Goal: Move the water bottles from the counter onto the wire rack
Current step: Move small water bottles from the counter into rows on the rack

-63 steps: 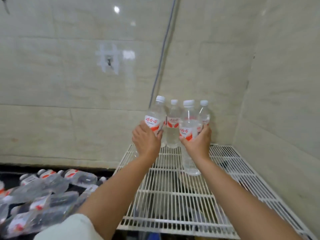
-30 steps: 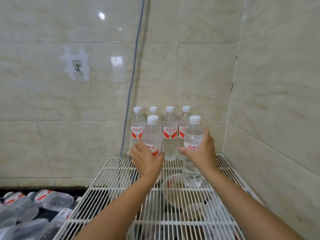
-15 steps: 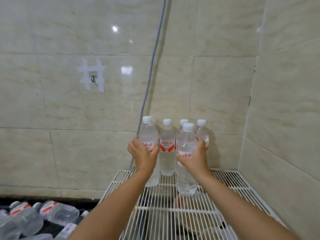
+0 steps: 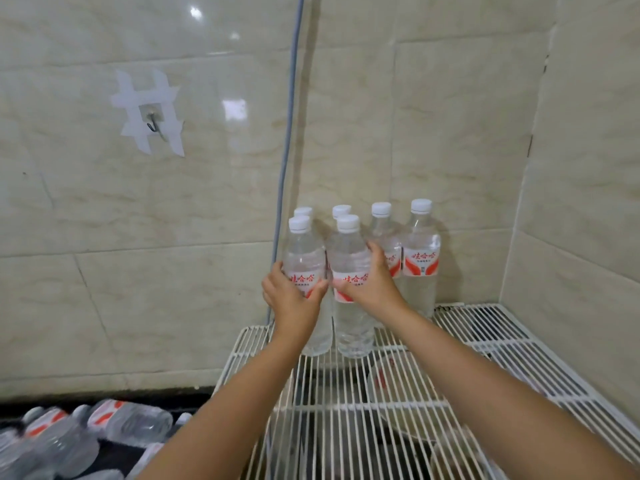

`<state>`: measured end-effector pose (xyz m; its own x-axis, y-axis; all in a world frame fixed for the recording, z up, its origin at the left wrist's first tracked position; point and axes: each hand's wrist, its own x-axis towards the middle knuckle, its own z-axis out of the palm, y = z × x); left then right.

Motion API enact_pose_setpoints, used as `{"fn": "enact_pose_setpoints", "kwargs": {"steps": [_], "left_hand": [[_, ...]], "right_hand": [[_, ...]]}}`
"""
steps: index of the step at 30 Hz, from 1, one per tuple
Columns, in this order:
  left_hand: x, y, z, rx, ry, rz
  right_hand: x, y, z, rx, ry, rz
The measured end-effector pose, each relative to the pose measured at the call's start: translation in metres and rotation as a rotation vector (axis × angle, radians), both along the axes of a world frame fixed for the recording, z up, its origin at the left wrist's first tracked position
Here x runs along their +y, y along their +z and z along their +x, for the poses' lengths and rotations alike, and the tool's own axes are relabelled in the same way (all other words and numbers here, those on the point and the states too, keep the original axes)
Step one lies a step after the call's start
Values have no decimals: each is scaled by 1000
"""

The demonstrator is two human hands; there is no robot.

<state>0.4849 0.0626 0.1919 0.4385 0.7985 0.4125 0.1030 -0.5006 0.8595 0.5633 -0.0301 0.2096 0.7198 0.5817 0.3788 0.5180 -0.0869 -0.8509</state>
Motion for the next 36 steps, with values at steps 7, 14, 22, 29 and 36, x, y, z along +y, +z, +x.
{"fn": "enact_pose_setpoints", "kwargs": {"steps": [7,14,22,29,36], "left_hand": [[21,-3,-24,149,-273,51],[24,-6,-30,191,-282,64],[20,-8,-30,170,-187,122],[25,-3,-34,158,-251,66],[20,-5,-35,152,-272,38]], "right_hand": [[-19,-17,-5,-27,110,-75],[-18,-27,-8,-70,47,-155],[-13,-32,-11,-44,-10,-125],[-5,-38,-7,-52,-71,-169],[-5,-37,-7,-72,-119,-226]]}}
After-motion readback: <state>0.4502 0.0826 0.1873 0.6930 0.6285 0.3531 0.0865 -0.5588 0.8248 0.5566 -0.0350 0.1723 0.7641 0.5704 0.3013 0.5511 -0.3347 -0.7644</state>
